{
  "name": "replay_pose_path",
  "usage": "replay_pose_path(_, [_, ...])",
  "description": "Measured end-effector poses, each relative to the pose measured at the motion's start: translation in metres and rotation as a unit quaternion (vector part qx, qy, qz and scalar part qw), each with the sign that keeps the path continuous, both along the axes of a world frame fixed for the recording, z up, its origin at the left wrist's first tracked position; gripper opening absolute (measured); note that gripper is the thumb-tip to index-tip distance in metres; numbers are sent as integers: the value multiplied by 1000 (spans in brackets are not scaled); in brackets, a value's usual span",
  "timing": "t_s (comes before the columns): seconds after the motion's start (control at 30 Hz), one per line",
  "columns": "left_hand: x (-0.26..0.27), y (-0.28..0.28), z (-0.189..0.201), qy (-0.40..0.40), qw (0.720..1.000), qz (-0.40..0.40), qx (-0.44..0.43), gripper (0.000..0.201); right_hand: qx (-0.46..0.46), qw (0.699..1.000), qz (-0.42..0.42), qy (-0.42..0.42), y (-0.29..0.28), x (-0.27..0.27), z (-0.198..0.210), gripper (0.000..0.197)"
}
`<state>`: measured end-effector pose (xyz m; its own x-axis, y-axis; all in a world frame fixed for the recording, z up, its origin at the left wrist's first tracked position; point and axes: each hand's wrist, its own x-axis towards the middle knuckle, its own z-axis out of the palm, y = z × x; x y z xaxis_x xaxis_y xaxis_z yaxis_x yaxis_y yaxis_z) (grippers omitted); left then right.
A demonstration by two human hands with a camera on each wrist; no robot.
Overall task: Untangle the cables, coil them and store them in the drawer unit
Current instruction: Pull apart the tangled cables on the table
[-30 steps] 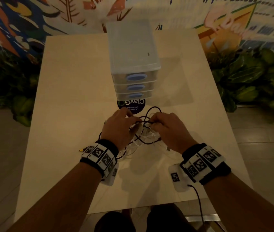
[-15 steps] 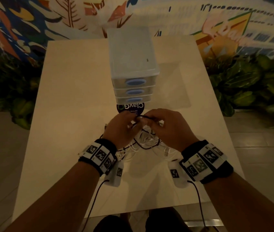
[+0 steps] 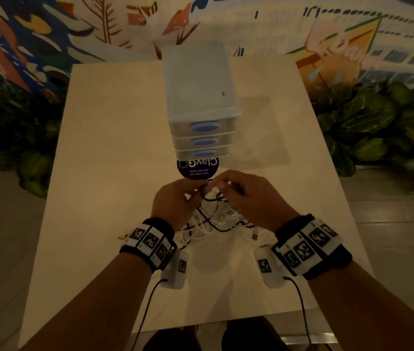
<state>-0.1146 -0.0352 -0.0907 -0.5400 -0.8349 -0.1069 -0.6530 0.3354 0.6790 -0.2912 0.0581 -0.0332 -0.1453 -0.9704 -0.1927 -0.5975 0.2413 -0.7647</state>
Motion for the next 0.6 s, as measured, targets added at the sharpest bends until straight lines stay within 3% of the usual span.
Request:
replay_pose_path(0.13, [0, 4, -3, -59, 993, -53, -86, 17, 97, 991, -14, -92, -19, 8, 15, 41])
replay_pose_path(0.17, [-2, 5, -2, -66, 991, -62, -101, 18, 123, 990, -11, -73, -23, 12, 18, 54])
replay_pose_path(0.23, [-5, 7, 2, -73, 990, -58, -105, 22, 156, 983, 58, 73, -30, 19, 15, 65])
replay_pose_path(0.27, [-6, 8, 3, -76, 990, -55, -107, 25, 163, 973, 90, 137, -30, 23, 13, 65])
replay_pose_path(0.33, [-6, 8, 3, -90, 989, -57, -98, 31, 151, 965, 120, 176, -30, 26, 6, 55])
replay_pose_path(0.43, [-4, 7, 0, -96, 989, -71, -92, 28, 143, 973, 110, 145, -30, 27, -2, 38])
replay_pose_path(0.6, [-3, 3, -6, -88, 988, -70, -104, 23, 152, 986, 19, 73, -25, 29, -7, 36])
